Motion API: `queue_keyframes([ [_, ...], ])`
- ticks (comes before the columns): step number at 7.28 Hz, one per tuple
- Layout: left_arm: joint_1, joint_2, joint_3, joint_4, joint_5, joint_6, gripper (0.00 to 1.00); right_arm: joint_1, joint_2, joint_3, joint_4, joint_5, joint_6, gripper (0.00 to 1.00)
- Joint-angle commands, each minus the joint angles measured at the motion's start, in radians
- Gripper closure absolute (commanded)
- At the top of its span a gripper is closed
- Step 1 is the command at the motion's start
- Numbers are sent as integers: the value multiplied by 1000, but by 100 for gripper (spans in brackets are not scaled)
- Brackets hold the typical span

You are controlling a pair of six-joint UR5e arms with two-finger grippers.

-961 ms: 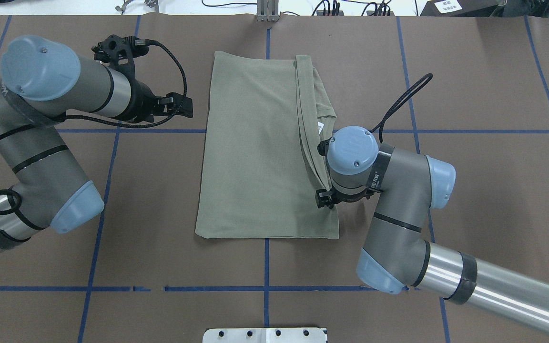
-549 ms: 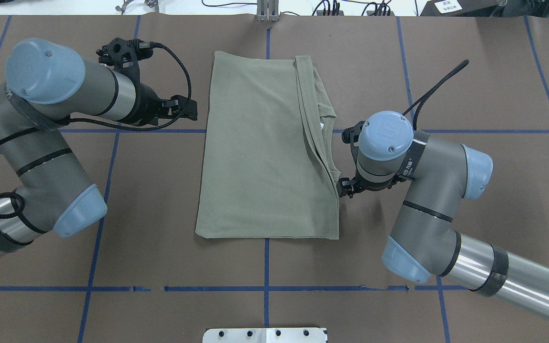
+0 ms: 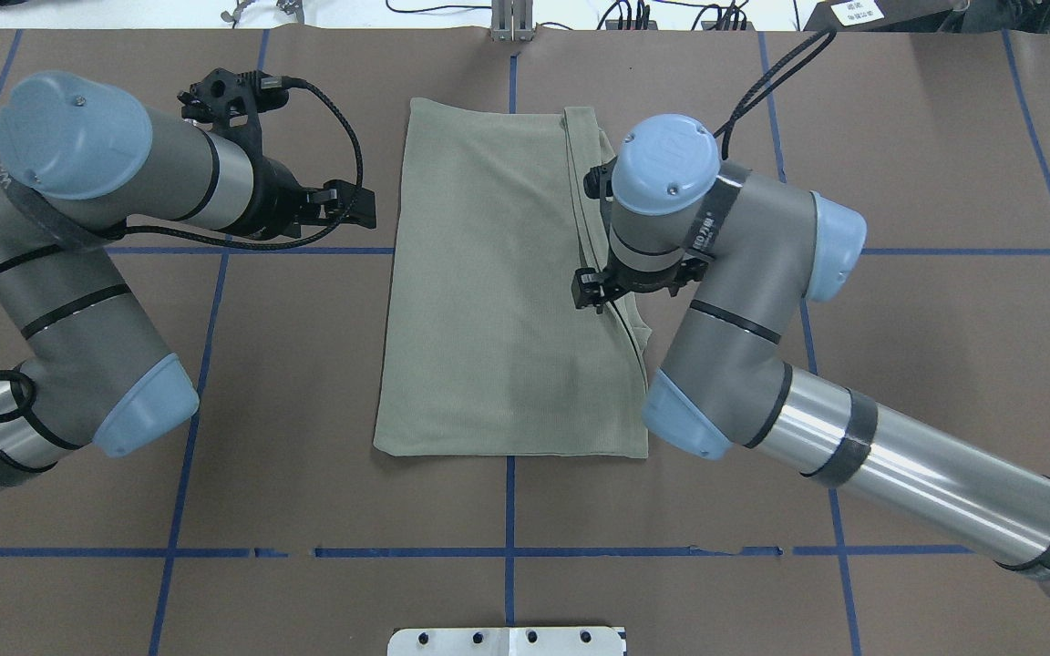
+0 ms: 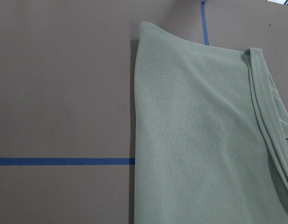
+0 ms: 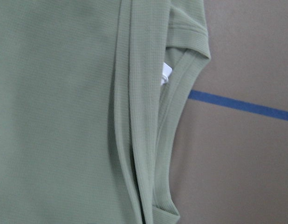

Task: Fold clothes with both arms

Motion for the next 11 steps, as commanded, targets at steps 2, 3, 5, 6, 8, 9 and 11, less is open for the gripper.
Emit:
queue_keyframes([
  [2,-7,4,-56,2,5,0,0,28,133,-296,192,-25,-29,0],
  [3,-7,5,-71,2,5,-3,0,54,134,-329,199,-26,-75,0],
  [5,-7,5,-91,4,5,-8,0,71,140,-366,200,-31,-121,0],
  [6,-7,5,-91,4,5,-8,0,70,145,-380,200,-29,-121,0],
  [8,-7,5,-99,4,4,-8,0,70,146,-388,202,-26,-121,0],
  [9,-7,5,-99,4,4,-8,0,68,148,-392,202,-19,-120,0],
  [11,-7,5,-105,4,4,-8,0,68,162,-392,202,13,-117,0],
])
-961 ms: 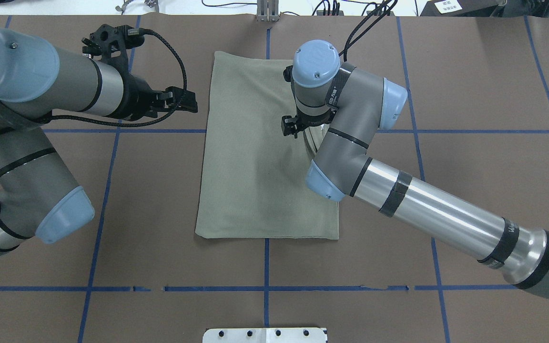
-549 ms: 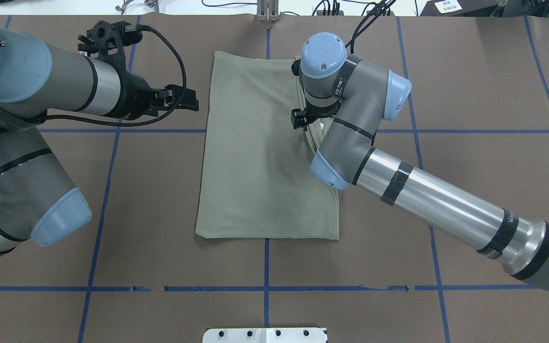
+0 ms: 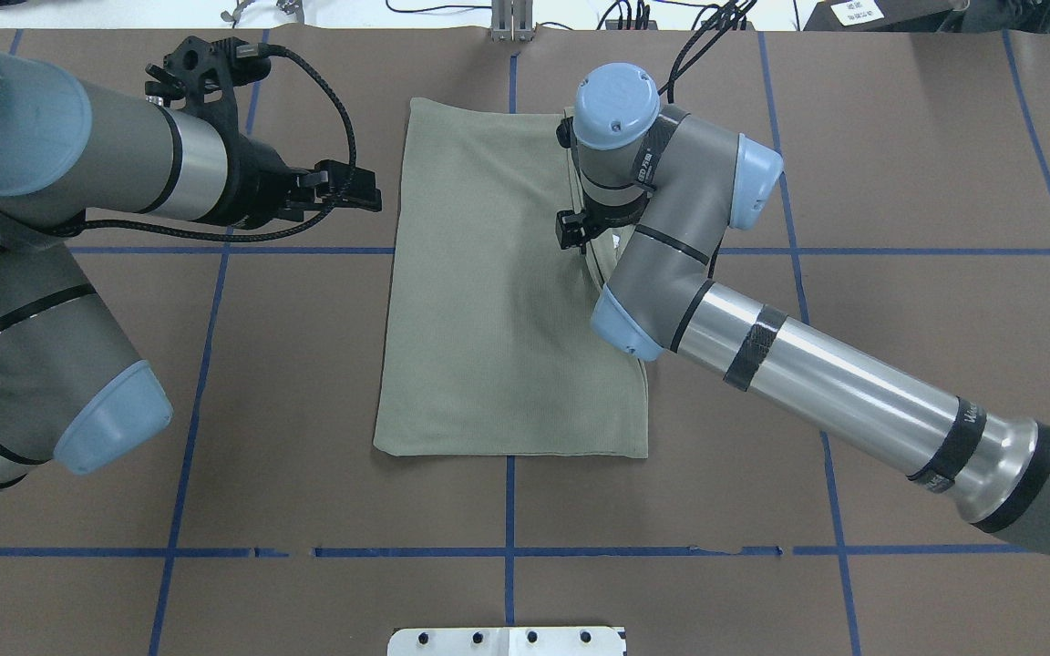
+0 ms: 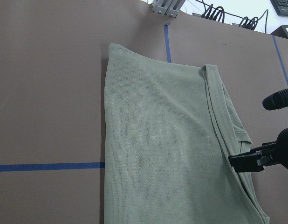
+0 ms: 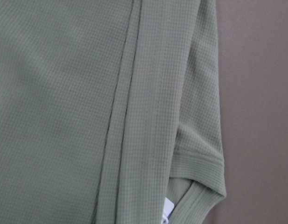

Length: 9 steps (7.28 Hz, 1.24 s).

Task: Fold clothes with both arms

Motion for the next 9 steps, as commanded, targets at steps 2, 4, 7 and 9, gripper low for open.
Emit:
queue_keyframes([
  [2,0,0,-2,2,-2,0,0,-3,10,-2,0,28,2,0],
  [4,0,0,-2,2,-2,0,0,-9,5,-5,-2,26,-3,0],
  [7,0,0,-4,2,-3,0,0,-11,2,-10,-2,28,-4,0],
  [9,0,0,-8,2,-3,0,0,-9,-4,-10,-2,28,-6,0],
])
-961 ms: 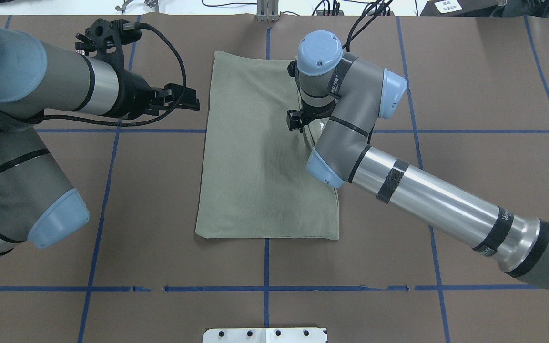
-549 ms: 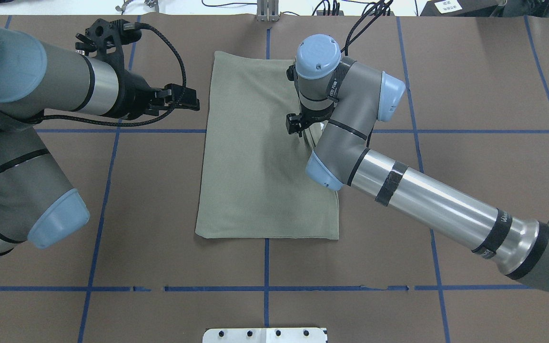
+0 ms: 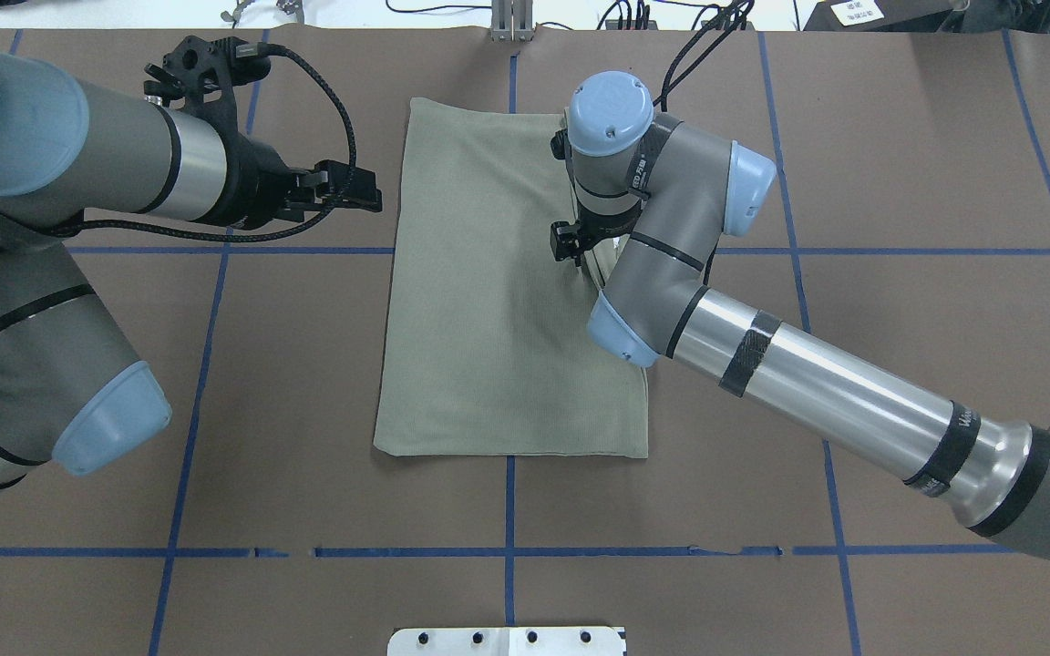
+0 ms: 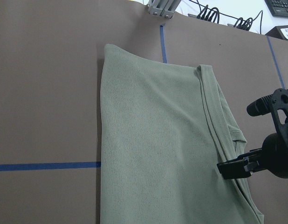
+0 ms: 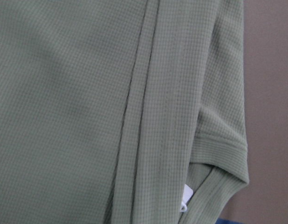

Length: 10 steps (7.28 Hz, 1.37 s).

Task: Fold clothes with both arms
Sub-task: 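Adjust the folded edge at the shirt's far end with the right gripper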

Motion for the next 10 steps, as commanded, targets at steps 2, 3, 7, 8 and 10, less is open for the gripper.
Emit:
queue_keyframes([
  [2,0,0,-3,0,0,0,0,1,-5,1,-2,2,-3,0],
  [3,0,0,-3,0,0,0,0,3,-8,1,-2,2,-4,0],
  [7,0,-2,-3,0,0,0,0,35,-20,5,-9,44,-36,0],
  [8,0,-2,-3,0,0,0,0,35,-34,7,-6,43,-38,0],
  [10,0,-3,-3,0,0,0,0,38,-41,7,-3,43,-38,0],
])
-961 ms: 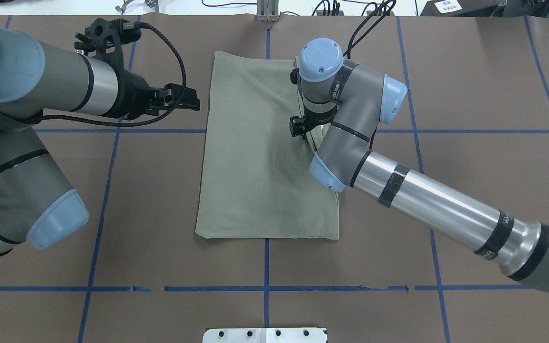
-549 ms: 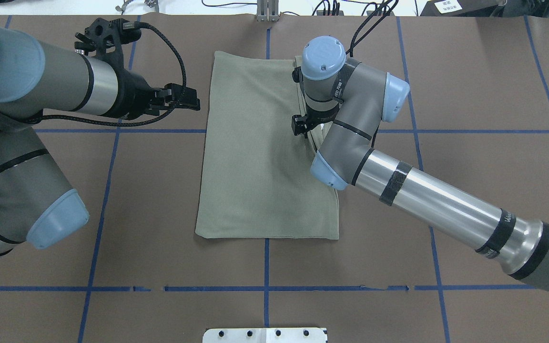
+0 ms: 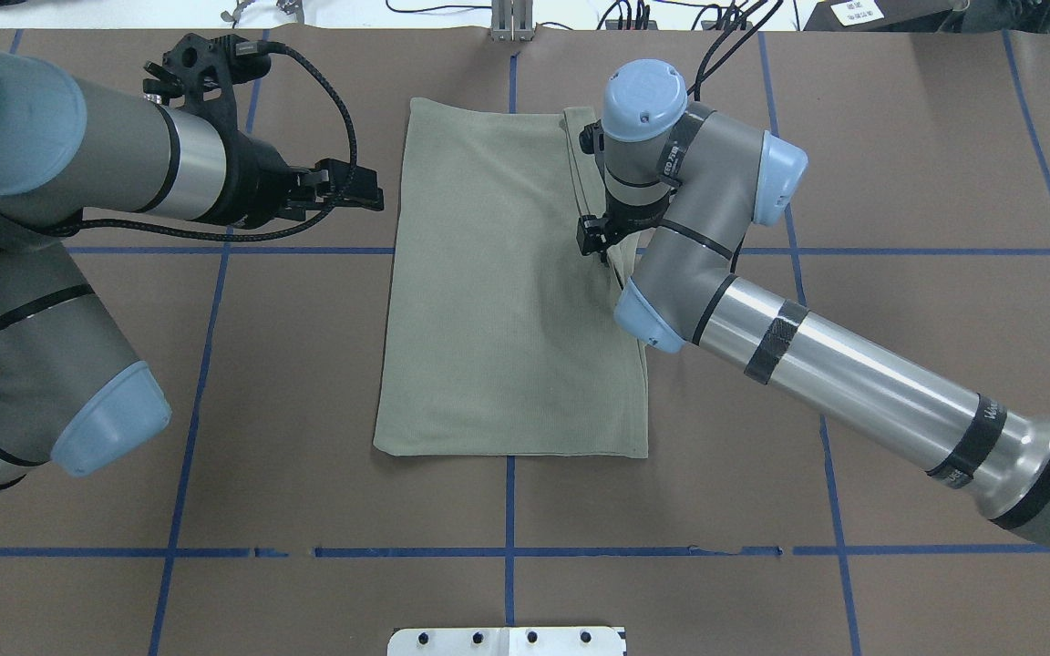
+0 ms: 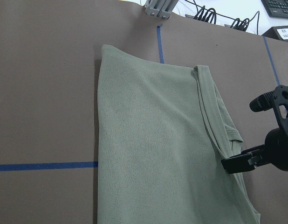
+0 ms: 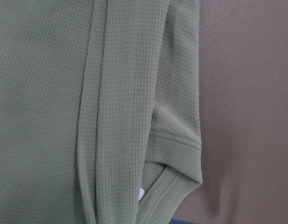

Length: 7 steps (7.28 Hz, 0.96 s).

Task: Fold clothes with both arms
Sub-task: 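Adjust the folded edge at the shirt's far end with the right gripper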

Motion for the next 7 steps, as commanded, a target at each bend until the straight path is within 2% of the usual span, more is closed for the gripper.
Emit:
queue_keyframes([
  [1,0,-2,0,0,0,0,0,16,-6,2,0,5,-7,0],
  [5,0,-4,0,2,0,-2,0,59,-50,5,5,11,-93,0],
  [7,0,-2,0,2,-2,-2,0,84,-9,2,-3,14,-87,0],
])
